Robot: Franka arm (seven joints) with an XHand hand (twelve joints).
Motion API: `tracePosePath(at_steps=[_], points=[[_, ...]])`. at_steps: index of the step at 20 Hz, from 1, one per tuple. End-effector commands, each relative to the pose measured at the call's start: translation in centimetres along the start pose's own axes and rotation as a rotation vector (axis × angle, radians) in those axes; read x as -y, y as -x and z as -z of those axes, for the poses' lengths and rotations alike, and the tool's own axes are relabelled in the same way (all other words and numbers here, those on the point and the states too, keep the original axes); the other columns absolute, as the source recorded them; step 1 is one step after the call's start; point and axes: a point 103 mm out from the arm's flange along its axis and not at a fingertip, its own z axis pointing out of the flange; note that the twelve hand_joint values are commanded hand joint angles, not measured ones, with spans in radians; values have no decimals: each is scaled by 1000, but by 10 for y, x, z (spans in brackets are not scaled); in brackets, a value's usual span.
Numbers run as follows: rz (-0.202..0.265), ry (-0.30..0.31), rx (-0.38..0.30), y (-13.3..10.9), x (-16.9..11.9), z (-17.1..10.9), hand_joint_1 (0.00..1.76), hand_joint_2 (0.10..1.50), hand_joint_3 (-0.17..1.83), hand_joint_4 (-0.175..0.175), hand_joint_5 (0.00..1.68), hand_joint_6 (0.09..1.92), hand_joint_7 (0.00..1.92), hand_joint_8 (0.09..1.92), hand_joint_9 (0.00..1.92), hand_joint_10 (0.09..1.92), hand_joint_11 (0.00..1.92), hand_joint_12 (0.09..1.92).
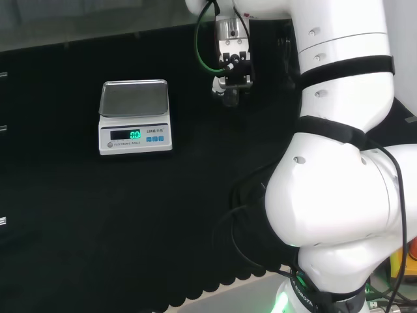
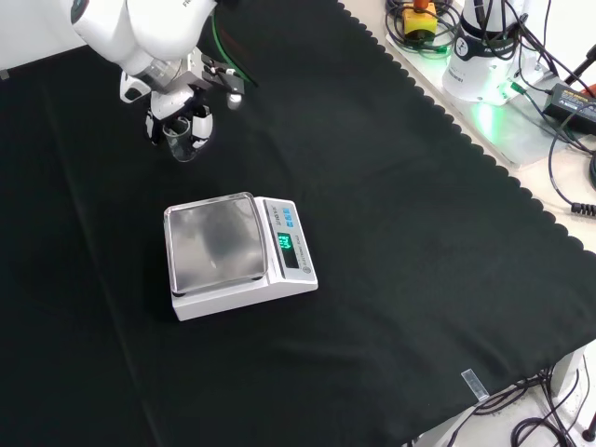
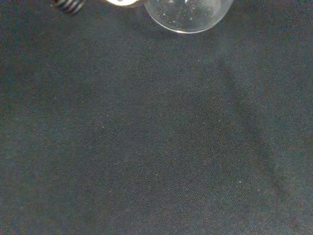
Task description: Pick up the beaker.
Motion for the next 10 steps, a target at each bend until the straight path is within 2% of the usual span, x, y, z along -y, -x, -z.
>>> tracePosePath(at_steps=[1,10], points=[[6,11,22,-14,31,27,1250,831,759,-175,621,549,695,856,994,764,1117,934],[28,63,42,-35,65,69,1224,812,783,-175,610,541,692,820,1009,719,1131,933]])
